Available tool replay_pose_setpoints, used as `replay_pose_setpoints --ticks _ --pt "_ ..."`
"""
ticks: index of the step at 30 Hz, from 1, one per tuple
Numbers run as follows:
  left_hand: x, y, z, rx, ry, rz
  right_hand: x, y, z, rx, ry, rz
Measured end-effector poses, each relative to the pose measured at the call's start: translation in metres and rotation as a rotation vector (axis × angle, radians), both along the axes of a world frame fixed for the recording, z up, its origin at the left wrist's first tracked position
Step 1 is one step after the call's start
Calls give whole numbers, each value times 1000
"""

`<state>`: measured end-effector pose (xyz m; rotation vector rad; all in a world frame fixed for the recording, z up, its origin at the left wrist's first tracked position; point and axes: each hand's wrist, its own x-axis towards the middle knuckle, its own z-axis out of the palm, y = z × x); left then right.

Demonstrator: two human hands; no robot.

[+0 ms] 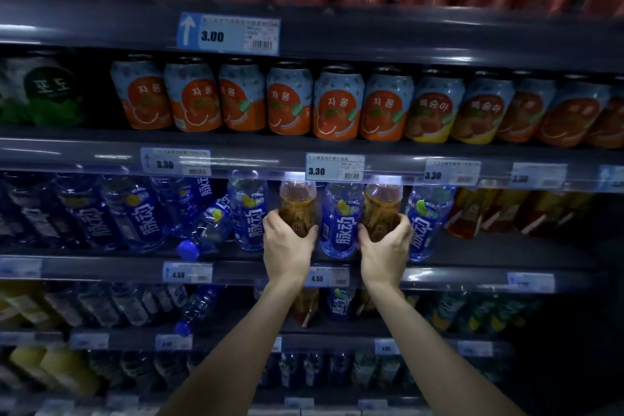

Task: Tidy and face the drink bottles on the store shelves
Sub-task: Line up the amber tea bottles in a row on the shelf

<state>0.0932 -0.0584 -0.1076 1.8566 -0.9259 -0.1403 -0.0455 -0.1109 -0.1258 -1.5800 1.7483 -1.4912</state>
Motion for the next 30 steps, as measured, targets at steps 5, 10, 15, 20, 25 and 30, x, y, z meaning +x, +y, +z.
replay_pose_setpoints --ticks 5,10,15,20,25,30 --pt "2 -1 0 -11 34 -3 1 -3 -1 18 5 -3" --pt "3 -1 1 -29 73 -14 -1 -5 0 14 -2 13" --pt "4 4 2 -67 118 -24 -4 -2 -1 2 -18 17" --pt "3 15 -1 -135 130 -78 -8 7 -2 -20 -50 31" --pt "-1 26 -2 -203 83 -146 -15 18 -4 -78 -107 42" --pt "-7 43 4 -201 12 -251 -22 33 2 -163 -68 67"
